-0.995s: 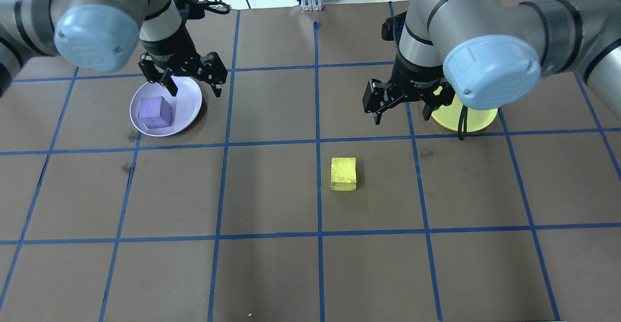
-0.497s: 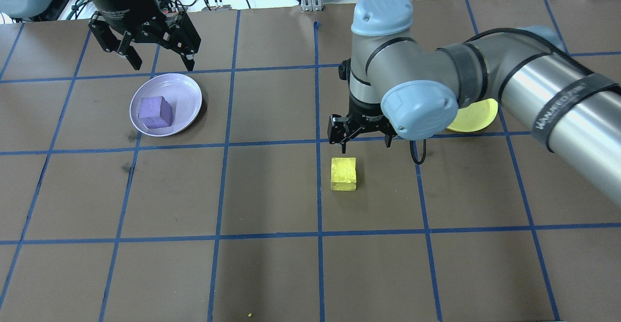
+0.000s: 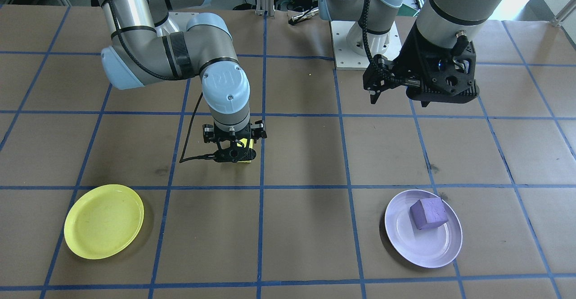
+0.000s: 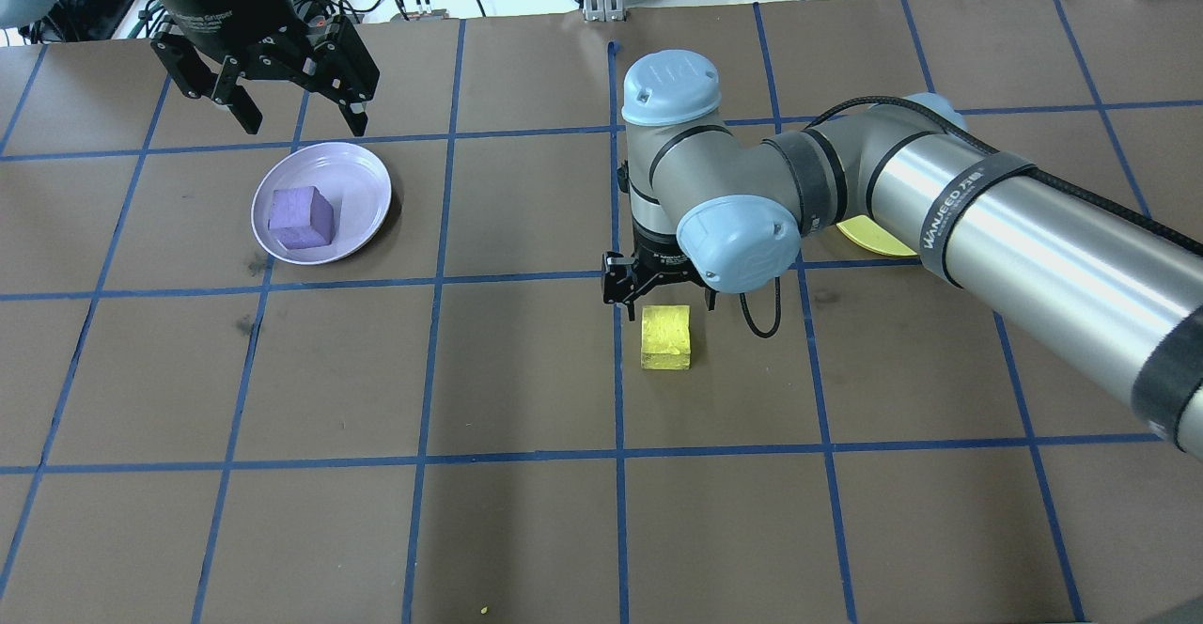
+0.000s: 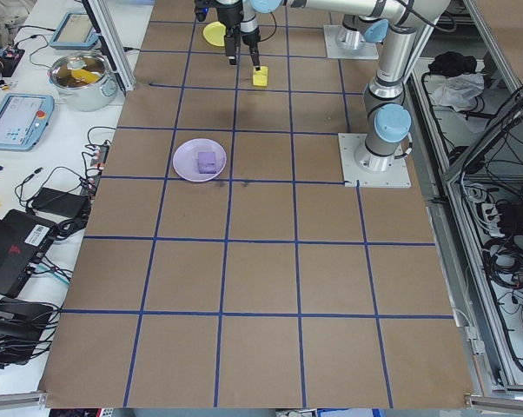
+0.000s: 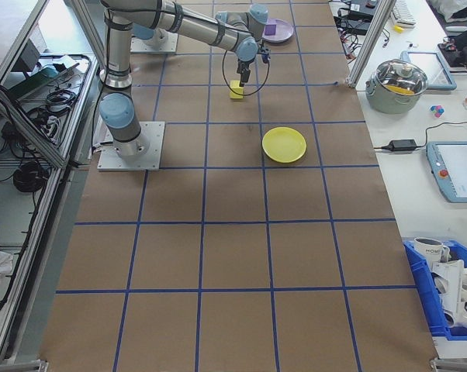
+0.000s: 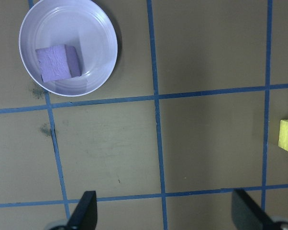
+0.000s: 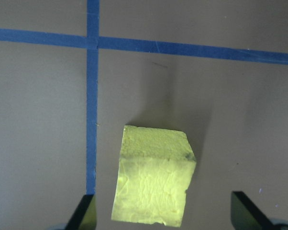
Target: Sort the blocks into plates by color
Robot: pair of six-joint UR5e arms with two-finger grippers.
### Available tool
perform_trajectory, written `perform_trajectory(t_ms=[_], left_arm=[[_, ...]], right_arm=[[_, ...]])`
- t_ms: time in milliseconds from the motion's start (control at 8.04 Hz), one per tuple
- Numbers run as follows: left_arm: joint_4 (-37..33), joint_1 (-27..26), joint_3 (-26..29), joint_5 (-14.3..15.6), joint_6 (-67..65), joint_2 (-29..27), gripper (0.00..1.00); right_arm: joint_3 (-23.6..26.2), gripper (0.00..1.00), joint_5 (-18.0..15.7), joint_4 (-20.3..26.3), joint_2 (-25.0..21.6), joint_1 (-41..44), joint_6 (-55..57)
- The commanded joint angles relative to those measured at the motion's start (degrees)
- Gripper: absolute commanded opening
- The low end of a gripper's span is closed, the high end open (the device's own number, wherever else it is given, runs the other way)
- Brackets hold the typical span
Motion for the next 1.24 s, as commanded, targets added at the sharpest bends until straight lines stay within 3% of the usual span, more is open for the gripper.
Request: perform_trajectory(t_ms=[0, 746, 870, 995, 1119], left_arm=[[-0.1, 0.0, 0.0, 0.2, 0.0, 0.0, 1.0], [0.4, 0.0, 0.0, 0.2, 0.0, -1.1, 1.0], [0.4, 0.0, 0.0, 0.3, 0.1, -1.0, 1.0], [0.5, 0.0, 0.0, 0.3, 0.1, -1.1, 1.0], [0.6, 0.0, -0.1, 0.4, 0.1, -1.1, 1.0]], right_arm=[[0.1, 1.0, 0.1, -0.9, 3.9, 0.1, 0.8], [0.3, 1.0, 0.1, -0.7, 5.5, 0.1, 1.2], [0.3, 0.64, 0.2, -0.9, 5.6, 0.2, 2.8], [0.2, 0.19, 0.2, -1.8, 5.6, 0.1, 3.9], [0.2, 0.02, 0.2, -2.8, 5.5, 0.1, 4.1]])
